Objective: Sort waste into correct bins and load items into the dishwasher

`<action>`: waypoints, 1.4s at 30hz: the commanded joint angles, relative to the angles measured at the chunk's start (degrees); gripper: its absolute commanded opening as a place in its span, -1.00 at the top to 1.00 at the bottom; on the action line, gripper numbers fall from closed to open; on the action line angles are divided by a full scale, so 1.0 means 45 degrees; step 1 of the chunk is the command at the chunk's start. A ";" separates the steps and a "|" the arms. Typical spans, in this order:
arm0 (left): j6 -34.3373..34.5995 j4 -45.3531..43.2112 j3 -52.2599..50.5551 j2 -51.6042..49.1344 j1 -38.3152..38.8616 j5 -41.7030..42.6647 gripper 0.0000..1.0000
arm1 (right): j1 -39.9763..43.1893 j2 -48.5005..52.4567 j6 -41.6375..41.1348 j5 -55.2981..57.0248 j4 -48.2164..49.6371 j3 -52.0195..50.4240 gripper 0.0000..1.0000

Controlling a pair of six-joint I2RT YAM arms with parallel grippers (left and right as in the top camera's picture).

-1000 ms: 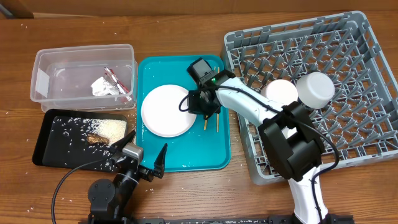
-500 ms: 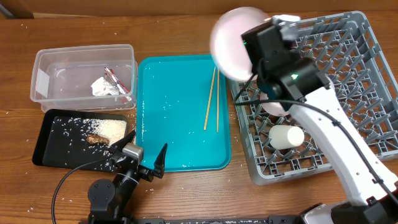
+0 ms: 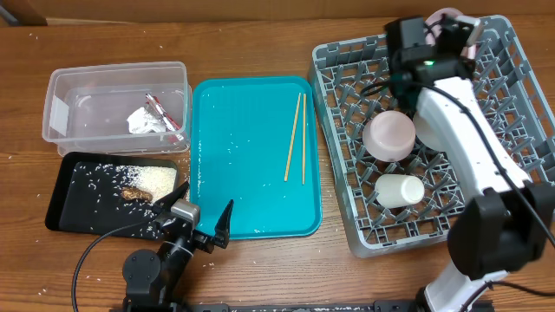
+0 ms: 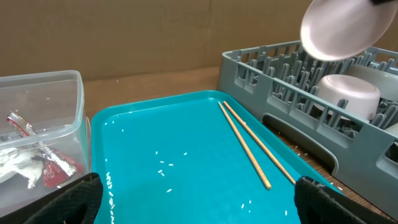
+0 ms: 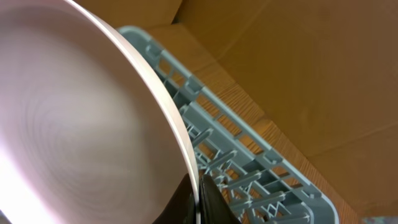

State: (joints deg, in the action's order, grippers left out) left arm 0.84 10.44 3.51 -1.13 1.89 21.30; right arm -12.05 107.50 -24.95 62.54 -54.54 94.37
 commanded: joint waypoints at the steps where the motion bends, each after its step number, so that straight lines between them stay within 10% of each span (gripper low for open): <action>1: -0.0151 -0.0010 -0.0029 0.0112 0.0058 0.0175 -1.00 | -0.0330 0.0510 0.0364 0.0379 0.0316 -0.0005 0.92; 4: -0.0151 -0.0010 -0.0029 0.0112 0.0058 0.0175 -1.00 | -0.0568 0.0792 0.1326 0.0389 0.0699 -0.0005 0.91; 13: -0.0151 -0.0010 -0.0029 0.0112 0.0058 0.0175 -1.00 | -0.2278 -0.0029 0.1647 0.0661 0.0656 0.0063 -0.06; 19: -0.0151 -0.0010 -0.0029 0.0112 0.0058 0.0175 -1.00 | -0.4775 -0.3434 0.1545 -0.6868 -0.1107 0.0141 -0.13; 22: -0.0151 -0.0005 -0.0029 0.0112 0.0058 0.0175 -1.00 | -0.5853 -0.5202 0.1549 -1.0826 -0.1137 0.0141 -1.00; 26: -0.0151 -0.0005 -0.0029 0.0112 0.0058 0.0175 -1.00 | -0.6926 -0.6654 0.2016 -1.4047 -0.0777 0.0141 -1.00; 37: -0.0151 -0.0010 -0.0029 0.0112 0.0058 0.0175 -1.00 | -0.5659 -1.0933 0.2846 -0.9496 -0.3381 0.0049 -1.00; 42: -0.0151 -0.0010 -0.0029 0.0112 0.0058 0.0175 -1.00 | -0.2244 -1.3644 0.2885 -0.9836 0.0724 -0.3575 -1.00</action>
State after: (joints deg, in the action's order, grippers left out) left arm 0.84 10.44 3.51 -1.13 1.89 21.30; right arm -26.30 48.23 -12.14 18.74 -54.33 84.77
